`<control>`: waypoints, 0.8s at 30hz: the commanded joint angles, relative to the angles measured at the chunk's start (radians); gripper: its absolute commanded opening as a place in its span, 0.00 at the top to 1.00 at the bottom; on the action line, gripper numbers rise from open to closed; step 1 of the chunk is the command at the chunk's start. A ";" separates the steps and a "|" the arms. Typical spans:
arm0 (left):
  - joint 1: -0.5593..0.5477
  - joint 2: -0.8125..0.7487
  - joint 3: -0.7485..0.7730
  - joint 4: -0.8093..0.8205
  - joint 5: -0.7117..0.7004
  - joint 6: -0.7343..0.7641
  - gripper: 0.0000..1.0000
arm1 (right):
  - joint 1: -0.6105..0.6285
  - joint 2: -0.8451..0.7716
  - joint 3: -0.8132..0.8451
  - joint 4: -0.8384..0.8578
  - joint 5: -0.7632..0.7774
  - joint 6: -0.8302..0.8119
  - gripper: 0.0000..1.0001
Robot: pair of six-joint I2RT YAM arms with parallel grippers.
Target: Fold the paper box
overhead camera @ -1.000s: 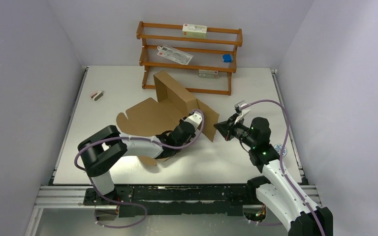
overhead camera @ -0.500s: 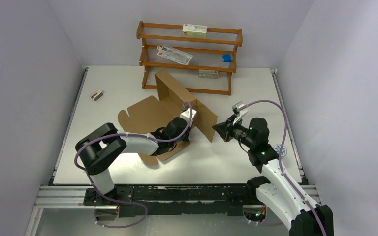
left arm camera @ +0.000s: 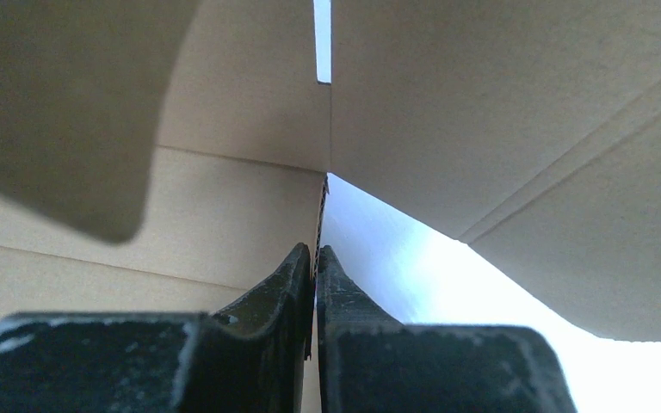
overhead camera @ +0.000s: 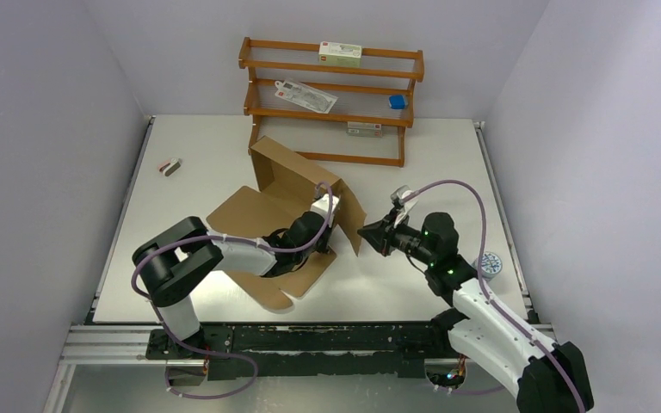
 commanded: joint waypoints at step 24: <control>-0.044 -0.227 -0.110 -0.078 -0.038 -0.061 0.49 | 0.149 0.044 -0.025 0.111 0.143 0.017 0.41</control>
